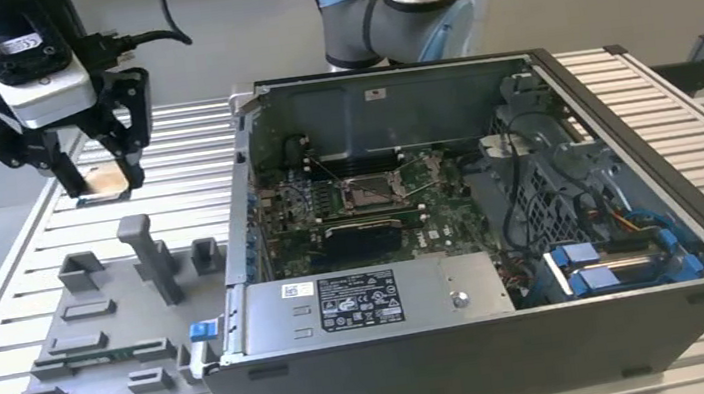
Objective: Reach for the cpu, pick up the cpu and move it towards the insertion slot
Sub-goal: 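Pick up the cpu and move it towards the insertion slot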
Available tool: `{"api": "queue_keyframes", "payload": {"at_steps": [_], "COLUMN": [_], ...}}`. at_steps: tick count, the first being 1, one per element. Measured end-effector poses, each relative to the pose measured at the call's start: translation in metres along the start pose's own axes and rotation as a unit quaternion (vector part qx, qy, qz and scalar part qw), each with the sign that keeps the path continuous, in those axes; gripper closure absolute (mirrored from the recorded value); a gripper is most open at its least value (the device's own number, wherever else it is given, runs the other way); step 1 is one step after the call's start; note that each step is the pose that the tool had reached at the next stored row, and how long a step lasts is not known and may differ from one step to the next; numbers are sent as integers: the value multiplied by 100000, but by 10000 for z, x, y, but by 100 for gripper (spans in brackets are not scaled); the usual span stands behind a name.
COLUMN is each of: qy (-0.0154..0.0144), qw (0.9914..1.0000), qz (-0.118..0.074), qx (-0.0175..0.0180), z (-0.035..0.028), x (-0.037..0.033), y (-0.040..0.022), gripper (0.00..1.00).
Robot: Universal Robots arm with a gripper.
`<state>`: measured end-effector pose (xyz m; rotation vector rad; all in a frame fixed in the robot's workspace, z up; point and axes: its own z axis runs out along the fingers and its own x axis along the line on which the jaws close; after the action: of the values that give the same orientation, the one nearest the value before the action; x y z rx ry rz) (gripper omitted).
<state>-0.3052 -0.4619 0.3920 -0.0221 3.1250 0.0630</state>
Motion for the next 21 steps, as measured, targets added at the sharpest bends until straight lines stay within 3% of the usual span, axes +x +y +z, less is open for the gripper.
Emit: {"api": "queue_keyframes", "payload": {"at_steps": [21], "qy": [2], "qw": [100000], "qz": [1], "qx": [1], "z": [7], "x": [-483], "y": [-7], "gripper": [100]}}
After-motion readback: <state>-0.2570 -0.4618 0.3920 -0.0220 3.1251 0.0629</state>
